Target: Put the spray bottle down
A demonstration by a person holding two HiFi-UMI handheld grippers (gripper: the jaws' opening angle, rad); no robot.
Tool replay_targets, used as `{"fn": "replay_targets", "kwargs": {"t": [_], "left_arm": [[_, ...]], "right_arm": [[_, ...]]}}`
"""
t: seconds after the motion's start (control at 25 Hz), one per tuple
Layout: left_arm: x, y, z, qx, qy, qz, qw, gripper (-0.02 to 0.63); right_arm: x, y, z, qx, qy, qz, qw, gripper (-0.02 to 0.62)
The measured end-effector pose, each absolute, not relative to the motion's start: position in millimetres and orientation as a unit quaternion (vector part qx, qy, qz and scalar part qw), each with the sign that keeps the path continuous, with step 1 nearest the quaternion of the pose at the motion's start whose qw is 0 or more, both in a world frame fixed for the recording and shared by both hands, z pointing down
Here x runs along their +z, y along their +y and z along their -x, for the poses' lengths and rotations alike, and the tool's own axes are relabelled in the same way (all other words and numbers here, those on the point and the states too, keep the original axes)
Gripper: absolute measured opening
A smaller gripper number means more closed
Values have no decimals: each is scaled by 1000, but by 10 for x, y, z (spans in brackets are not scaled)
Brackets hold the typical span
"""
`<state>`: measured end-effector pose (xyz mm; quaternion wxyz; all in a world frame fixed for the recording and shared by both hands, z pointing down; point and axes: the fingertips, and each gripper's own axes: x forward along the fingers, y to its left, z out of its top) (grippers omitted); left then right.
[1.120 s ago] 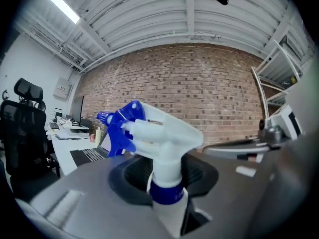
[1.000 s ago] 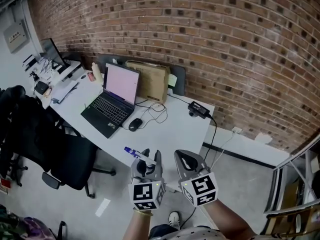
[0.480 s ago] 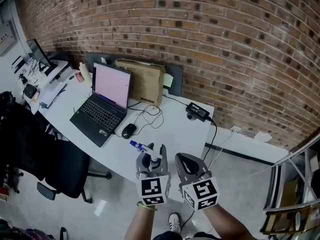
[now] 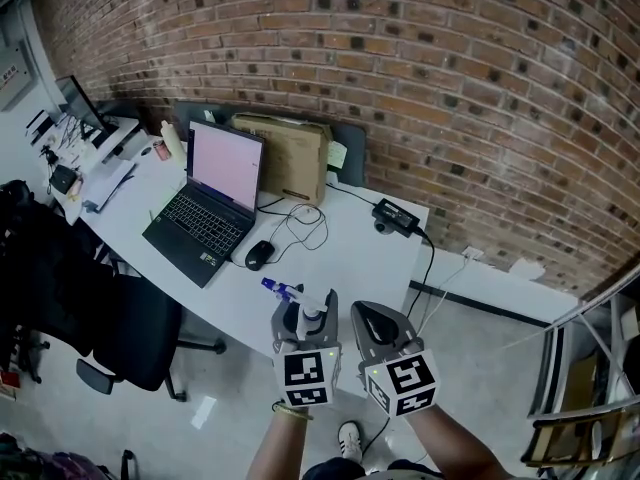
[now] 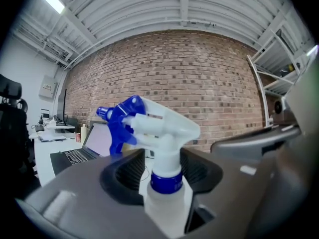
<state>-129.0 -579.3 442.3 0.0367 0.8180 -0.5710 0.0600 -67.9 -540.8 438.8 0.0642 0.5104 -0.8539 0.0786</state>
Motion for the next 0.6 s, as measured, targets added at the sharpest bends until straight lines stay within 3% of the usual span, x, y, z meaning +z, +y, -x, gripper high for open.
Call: {"fn": "replay_targets", "kwargs": {"t": [0.4, 0.6], "left_arm": [[4375, -5219, 1319, 50, -572, -815, 72, 215], [4400, -4779, 1387, 46, -598, -795, 96, 94]], "right_arm": [[4355, -4964, 682, 75, -863, -495, 66, -2], [4315, -4618, 661, 71, -870, -483, 66, -2]]}}
